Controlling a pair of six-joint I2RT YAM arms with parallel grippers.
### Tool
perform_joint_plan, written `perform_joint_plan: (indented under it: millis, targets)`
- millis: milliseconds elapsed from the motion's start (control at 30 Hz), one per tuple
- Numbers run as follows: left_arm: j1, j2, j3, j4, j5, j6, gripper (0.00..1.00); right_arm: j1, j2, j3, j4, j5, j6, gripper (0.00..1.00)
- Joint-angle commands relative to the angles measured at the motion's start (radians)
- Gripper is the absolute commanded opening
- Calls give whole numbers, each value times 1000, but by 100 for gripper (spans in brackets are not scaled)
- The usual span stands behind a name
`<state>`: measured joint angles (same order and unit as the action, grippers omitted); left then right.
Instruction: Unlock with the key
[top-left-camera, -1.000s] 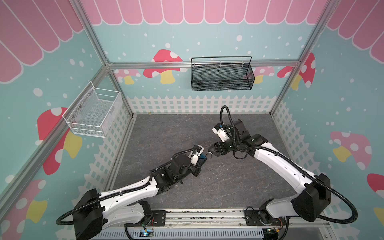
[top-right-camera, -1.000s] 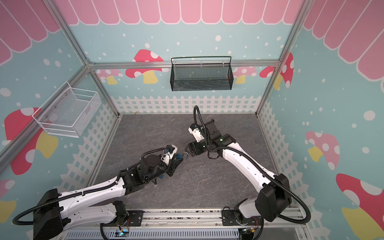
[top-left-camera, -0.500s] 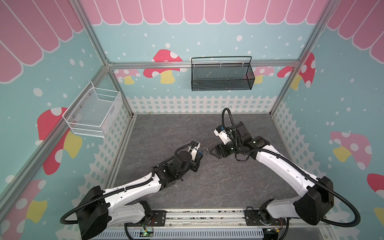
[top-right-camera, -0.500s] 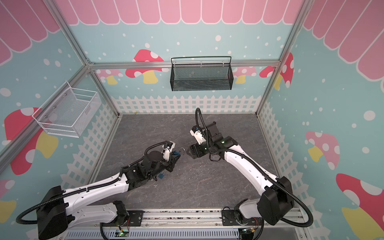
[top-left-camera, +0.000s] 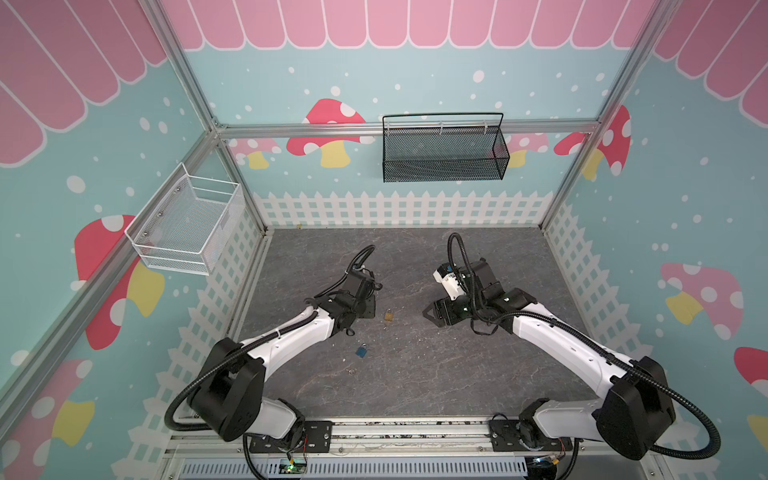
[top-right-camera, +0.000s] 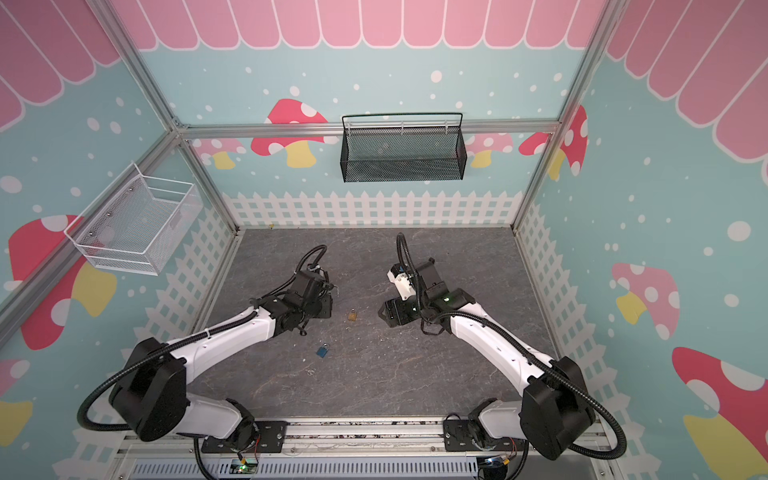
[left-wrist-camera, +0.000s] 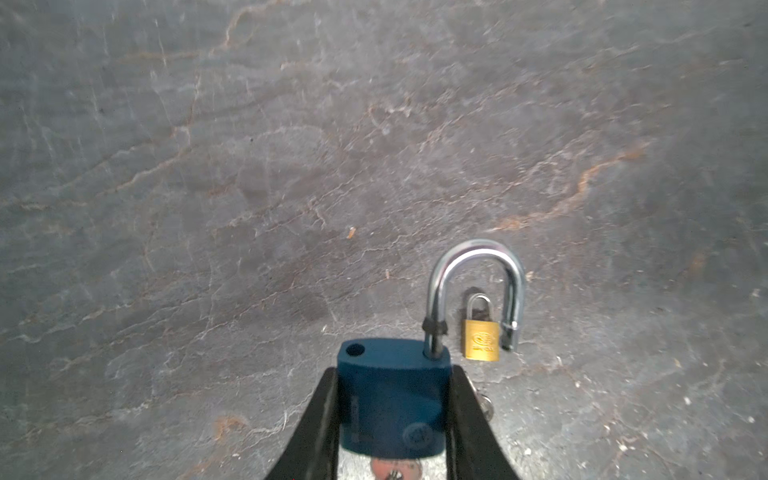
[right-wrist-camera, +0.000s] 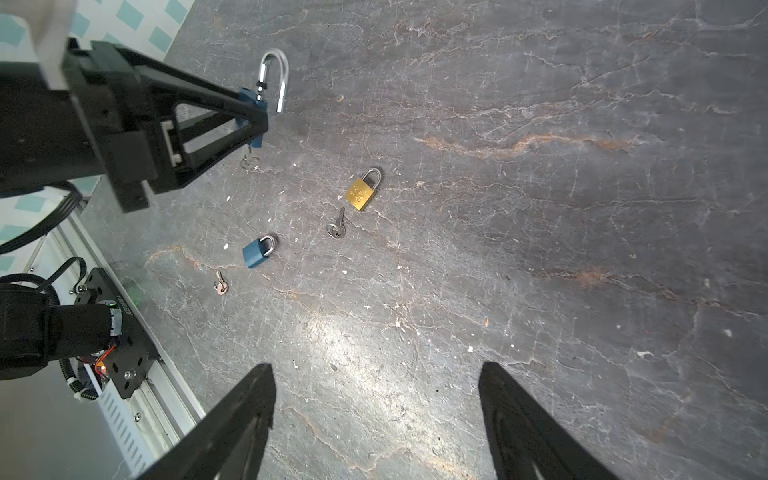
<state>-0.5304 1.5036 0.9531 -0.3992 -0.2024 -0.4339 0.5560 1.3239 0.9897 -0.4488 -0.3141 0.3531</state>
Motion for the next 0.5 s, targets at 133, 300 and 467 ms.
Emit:
perform_joint_plan:
  millis: [133, 300, 467]
  targets:
    - [64, 186, 176, -175, 44, -61, 0, -3, -26, -54, 97, -49, 39, 80]
    - [83, 276, 246, -237, 19, -73, 0, -3, -24, -73, 111, -48, 43, 80]
    - [90, 347, 296, -288, 11, -76, 0, -2, -14, -83, 132, -63, 53, 79]
